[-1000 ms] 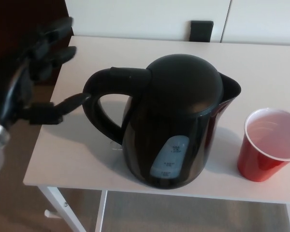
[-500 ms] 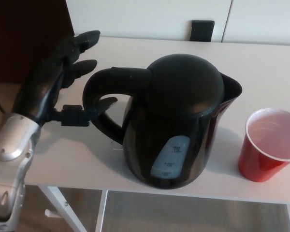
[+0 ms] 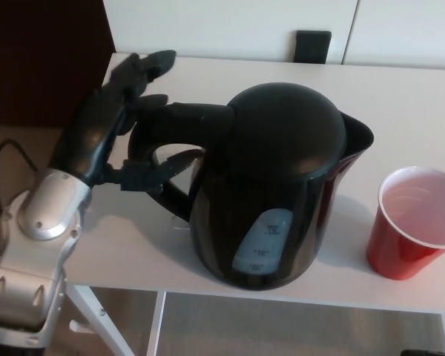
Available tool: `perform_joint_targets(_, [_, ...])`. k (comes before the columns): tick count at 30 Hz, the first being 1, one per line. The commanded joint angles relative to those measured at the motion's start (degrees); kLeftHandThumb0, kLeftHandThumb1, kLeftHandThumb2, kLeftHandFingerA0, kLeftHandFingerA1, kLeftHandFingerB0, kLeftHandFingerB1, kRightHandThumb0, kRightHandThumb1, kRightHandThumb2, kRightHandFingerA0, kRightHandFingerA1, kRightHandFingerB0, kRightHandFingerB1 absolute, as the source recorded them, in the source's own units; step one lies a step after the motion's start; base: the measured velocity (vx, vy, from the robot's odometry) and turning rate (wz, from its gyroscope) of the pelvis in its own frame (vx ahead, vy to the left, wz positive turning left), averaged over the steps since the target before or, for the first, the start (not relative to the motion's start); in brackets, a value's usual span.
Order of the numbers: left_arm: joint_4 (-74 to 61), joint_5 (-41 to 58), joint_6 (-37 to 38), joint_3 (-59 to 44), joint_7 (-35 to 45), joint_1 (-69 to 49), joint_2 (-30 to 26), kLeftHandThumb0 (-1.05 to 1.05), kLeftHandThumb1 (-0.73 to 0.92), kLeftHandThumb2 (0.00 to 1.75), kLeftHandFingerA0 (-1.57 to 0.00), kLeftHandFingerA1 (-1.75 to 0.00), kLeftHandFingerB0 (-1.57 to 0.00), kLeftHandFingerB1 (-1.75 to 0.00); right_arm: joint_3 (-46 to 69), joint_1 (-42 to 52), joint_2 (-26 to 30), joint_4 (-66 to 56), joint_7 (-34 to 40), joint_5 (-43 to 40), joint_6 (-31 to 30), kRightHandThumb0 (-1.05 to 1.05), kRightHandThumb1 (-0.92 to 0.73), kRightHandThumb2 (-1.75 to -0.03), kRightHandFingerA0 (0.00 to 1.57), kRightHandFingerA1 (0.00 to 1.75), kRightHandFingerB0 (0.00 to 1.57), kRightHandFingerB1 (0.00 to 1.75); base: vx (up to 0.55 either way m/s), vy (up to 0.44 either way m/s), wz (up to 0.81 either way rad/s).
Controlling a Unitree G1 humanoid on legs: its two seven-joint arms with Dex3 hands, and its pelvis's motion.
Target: The robot walk towards a table in front and uses its left hand to pick up the pot from the base and pour water to the cup on the right hand side
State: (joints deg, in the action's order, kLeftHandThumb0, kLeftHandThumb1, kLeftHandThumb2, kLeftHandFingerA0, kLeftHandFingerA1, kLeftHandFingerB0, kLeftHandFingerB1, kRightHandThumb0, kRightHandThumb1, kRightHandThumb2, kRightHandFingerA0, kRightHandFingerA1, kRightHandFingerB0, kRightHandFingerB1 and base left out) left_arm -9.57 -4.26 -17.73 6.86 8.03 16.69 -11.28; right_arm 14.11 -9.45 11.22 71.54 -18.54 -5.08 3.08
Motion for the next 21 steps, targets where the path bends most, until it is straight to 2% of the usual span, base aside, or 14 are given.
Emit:
perform_joint_targets(1, [3.15,-3.61,0.88,1.67,-1.48,1.84,0.04,-0.45,0.50,0.55,-0.48,-0.40,-0.26,-0.30,0.53,-0.18,0.48,0.12,0.40,-0.82,-0.57,-0.41,-0.26,-0.76,0.74,0.82,0.74,0.80,0.00,0.000,0.00])
perform_joint_targets(10, [11.79,-2.75,4.82,1.61,-2.13,3.11,2.42,-0.46,0.48,0.54,-0.52,-0.42,-0.26,-0.31,0.80,0.04,0.61,-0.29,-0.13,-0.95,-0.40,-0.46,-0.31,-0.74,0.74,0.80,0.75,0.80,0.00,0.000,0.00])
perform_joint_targets(11, [12.51,-3.01,5.05,1.58,-2.22,3.25,2.43,-0.46,0.49,0.55,-0.53,-0.41,-0.25,-0.30,0.97,-0.21,0.57,-0.35,0.14,-1.13,-0.69,-0.45,-0.23,-0.88,0.74,0.83,0.75,0.83,0.00,0.000,0.00])
perform_joint_targets(12, [12.83,-3.18,5.03,1.59,-2.28,3.33,2.37,-0.46,0.49,0.55,-0.53,-0.41,-0.25,-0.30,1.09,-0.39,0.53,-0.39,0.36,-1.25,-0.88,-0.45,-0.23,-0.88,0.74,0.83,0.75,0.83,0.00,0.000,0.00])
perform_joint_targets(13, [13.34,-3.33,4.67,1.48,-2.33,3.64,2.31,-0.44,0.50,0.55,-0.51,-0.40,-0.25,-0.30,1.20,-0.74,0.49,-0.53,0.31,-1.39,-0.96,-0.43,-0.28,-0.78,0.72,0.83,0.73,0.81,0.00,0.000,0.00])
perform_joint_targets(19, [14.23,-2.78,3.77,0.69,-1.70,4.52,2.06,-0.42,0.53,0.56,-0.47,-0.40,-0.24,-0.30,1.34,-2.04,0.62,-0.49,0.09,-1.44,-1.41,-0.45,-0.30,-0.75,0.75,0.83,0.74,0.79,0.00,0.000,0.00])
perform_joint_targets(21, [14.20,-2.90,3.73,0.69,-1.39,4.50,1.70,-0.43,0.53,0.56,-0.48,-0.39,-0.24,-0.30,1.22,-2.12,0.79,-0.32,-0.26,-1.32,-1.40,-0.47,-0.32,-0.75,0.71,0.82,0.73,0.79,0.00,0.000,0.00])
